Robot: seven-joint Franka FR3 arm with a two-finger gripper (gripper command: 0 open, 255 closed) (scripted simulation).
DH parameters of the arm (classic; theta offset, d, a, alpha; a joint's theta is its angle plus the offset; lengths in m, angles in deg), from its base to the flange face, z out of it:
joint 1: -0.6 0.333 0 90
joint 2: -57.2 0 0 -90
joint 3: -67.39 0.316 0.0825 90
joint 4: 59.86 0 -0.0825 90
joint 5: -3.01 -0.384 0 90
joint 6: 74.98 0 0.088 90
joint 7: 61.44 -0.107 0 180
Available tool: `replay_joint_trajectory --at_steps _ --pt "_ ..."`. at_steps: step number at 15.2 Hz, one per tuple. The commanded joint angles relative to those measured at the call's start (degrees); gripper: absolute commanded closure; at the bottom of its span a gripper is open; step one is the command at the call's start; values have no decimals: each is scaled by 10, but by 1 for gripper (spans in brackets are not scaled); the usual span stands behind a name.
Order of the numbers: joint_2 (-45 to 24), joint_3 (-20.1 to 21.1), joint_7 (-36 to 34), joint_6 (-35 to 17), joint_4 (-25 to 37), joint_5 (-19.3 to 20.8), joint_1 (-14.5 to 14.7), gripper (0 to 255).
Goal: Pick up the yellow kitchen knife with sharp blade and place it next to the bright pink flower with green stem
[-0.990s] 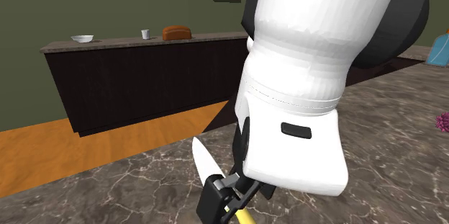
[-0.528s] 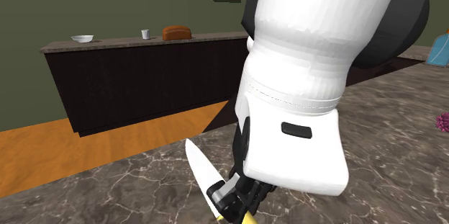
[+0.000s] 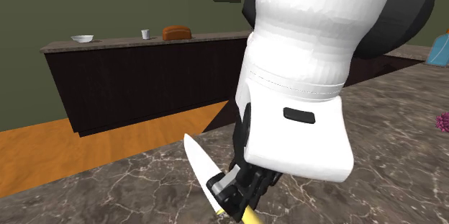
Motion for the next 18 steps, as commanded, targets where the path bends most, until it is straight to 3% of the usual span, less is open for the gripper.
replay_joint_trajectory --at_steps 1,18 --pt "6 0 2 12 6 -1 0 255" --pt "49 2 22 127 80 -10 1 255"
